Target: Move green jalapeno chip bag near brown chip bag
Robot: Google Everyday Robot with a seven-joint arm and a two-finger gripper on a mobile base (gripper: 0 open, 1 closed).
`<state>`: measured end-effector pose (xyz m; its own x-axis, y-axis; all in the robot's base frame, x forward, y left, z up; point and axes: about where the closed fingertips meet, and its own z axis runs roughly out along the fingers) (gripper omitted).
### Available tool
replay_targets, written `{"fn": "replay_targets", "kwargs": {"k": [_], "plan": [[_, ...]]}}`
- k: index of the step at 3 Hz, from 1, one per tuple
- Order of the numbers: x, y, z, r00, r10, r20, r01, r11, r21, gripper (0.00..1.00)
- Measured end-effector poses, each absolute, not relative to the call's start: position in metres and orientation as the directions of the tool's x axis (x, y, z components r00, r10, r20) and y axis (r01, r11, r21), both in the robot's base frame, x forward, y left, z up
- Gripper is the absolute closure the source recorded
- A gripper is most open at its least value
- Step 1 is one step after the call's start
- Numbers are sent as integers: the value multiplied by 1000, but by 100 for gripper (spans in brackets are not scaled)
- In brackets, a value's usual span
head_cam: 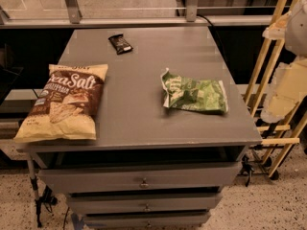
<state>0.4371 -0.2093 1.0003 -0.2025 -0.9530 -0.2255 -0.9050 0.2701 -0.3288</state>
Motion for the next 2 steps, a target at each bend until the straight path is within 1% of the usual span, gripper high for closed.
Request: {"fn": "replay_targets", "kwargs": {"k": [1, 2], "plan": [[437, -209, 1000, -202, -953, -225, -905, 270, -329, 0], [454, -202, 996, -157, -955, -251, -918, 235, -321, 0]]}}
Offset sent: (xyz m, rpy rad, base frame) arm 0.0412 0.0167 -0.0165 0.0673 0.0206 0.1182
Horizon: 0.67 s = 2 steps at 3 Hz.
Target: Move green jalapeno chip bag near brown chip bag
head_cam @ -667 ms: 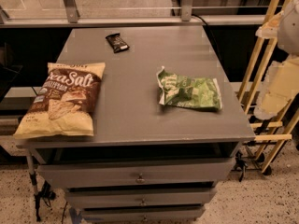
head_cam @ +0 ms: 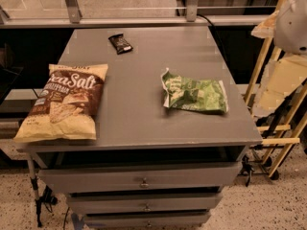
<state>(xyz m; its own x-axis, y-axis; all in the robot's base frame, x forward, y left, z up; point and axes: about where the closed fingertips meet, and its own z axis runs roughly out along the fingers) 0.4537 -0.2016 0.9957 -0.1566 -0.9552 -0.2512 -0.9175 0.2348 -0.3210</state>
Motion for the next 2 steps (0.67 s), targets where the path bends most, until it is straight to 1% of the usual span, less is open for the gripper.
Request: {"fn": "replay_targets", "kwargs": {"k": [2], "plan": [[509, -168, 953, -49, -935, -351, -953, 148, -263, 0]]}}
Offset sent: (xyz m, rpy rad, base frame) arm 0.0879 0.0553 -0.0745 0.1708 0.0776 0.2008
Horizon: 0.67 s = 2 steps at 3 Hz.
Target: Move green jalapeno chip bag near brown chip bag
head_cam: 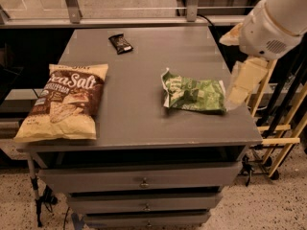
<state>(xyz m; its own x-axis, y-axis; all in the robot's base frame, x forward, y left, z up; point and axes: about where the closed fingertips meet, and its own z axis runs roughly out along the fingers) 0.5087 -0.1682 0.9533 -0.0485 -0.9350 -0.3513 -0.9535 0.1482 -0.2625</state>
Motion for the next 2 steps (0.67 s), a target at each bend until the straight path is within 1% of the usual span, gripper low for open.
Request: {"fn": "replay_targets", "kwargs": {"k": [2], "plan": [[539, -151, 897, -46, -917, -397, -972, 133, -195, 0]]}}
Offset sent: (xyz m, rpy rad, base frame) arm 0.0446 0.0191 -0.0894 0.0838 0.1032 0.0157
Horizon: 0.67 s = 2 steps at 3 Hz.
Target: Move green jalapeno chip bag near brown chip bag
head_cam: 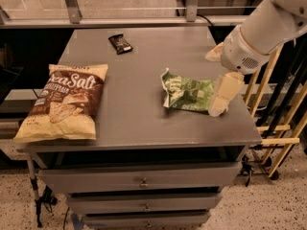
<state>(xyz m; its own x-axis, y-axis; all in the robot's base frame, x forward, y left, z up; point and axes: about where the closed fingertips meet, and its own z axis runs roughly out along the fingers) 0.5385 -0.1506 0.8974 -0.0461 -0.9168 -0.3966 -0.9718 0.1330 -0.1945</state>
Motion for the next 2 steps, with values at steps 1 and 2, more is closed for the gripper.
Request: {"fn": "replay_targets", "kwargs": {"k": [1, 2], "plan": [[546, -145, 877, -50, -915, -401, -977, 129, -172, 0], [550, -141, 861, -52, -915, -400, -980, 124, -157, 0]]}}
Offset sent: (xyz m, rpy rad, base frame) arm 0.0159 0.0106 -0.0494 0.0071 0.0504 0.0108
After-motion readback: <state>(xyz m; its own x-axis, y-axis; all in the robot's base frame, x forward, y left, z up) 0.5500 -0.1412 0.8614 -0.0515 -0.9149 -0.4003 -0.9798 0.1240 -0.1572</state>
